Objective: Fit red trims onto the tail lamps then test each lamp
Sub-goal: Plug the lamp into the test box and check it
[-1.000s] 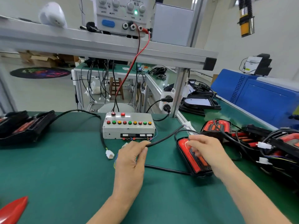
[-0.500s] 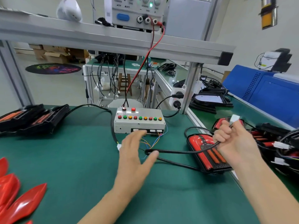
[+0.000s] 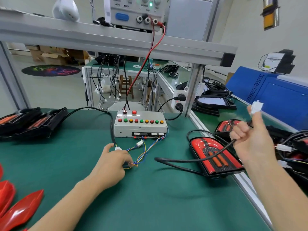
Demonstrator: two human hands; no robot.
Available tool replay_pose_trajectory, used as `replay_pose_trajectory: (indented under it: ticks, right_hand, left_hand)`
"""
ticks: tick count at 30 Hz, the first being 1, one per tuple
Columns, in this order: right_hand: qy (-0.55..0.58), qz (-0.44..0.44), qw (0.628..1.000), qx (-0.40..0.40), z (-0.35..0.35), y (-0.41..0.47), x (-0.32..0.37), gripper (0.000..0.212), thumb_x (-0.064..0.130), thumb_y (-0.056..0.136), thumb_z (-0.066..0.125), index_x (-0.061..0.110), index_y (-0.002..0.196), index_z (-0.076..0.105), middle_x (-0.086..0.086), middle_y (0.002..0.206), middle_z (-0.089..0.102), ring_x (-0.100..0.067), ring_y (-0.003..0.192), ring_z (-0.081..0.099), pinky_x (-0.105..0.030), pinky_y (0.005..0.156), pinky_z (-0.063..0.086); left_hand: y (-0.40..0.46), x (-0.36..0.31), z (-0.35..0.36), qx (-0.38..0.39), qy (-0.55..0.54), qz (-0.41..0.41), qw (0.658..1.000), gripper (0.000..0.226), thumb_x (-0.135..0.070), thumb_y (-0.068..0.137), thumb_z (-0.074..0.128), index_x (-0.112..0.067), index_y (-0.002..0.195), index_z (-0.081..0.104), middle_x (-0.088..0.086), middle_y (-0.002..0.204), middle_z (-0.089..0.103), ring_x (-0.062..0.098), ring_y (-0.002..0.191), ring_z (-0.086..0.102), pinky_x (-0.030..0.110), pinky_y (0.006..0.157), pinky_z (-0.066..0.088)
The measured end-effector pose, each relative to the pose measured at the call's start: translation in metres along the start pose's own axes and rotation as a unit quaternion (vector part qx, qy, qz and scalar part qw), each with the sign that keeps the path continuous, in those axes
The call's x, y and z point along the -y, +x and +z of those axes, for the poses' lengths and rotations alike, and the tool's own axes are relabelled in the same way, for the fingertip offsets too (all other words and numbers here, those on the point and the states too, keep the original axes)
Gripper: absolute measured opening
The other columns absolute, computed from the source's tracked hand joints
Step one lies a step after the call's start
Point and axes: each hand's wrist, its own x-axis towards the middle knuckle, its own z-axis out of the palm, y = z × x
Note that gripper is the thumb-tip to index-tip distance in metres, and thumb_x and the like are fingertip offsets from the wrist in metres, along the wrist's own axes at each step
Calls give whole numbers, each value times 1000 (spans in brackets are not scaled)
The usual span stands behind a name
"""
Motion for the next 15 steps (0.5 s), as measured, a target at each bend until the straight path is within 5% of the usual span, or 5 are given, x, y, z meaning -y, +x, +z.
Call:
replay_pose_trajectory:
  ticks: [3, 5, 8, 12, 15]
  right_hand:
    - [-30, -7, 999, 19, 5, -10, -13, 19, 41, 100, 44, 28, 109, 55, 10, 54, 23, -7, 48, 19, -18, 42, 21]
    - [-51, -14, 998, 26, 11, -16, -21, 20, 39, 101, 43, 28, 112, 55, 9, 57, 20, -8, 50, 18, -18, 43, 21]
    - [-65, -28, 997, 32, 23, -24, -36, 20, 33, 103, 43, 25, 113, 58, 7, 58, 21, -7, 49, 21, -17, 44, 22]
    - [-77, -40, 994, 59, 44, -34, -57, 17, 28, 104, 42, 24, 96, 57, 5, 60, 18, -8, 52, 18, -21, 49, 18]
    - [-76, -40, 994, 70, 53, -40, -69, 23, 27, 103, 44, 24, 82, 52, 8, 57, 19, -8, 52, 17, -24, 51, 16]
  left_hand:
    - [3, -6, -12, -41, -233, -73, 969, 35, 0, 77, 54, -33, 76, 64, -14, 90, 69, 10, 91, 58, 19, 86, 41]
    - [7, -9, -18, -108, -316, -115, 936, 29, -6, 81, 58, -31, 70, 66, -15, 79, 69, 1, 78, 60, 19, 68, 43]
    - [28, -11, -20, -167, -273, -157, 934, 19, -11, 85, 58, -26, 79, 68, -11, 80, 67, 12, 80, 61, 24, 70, 43]
    - [58, -11, -5, -45, -121, -176, 976, 27, -20, 89, 56, -18, 116, 62, 1, 112, 65, 23, 104, 57, 32, 86, 47]
    - [69, -11, 9, 0, -4, -167, 986, 23, -23, 90, 54, -17, 111, 62, 5, 114, 61, 25, 105, 55, 31, 84, 42]
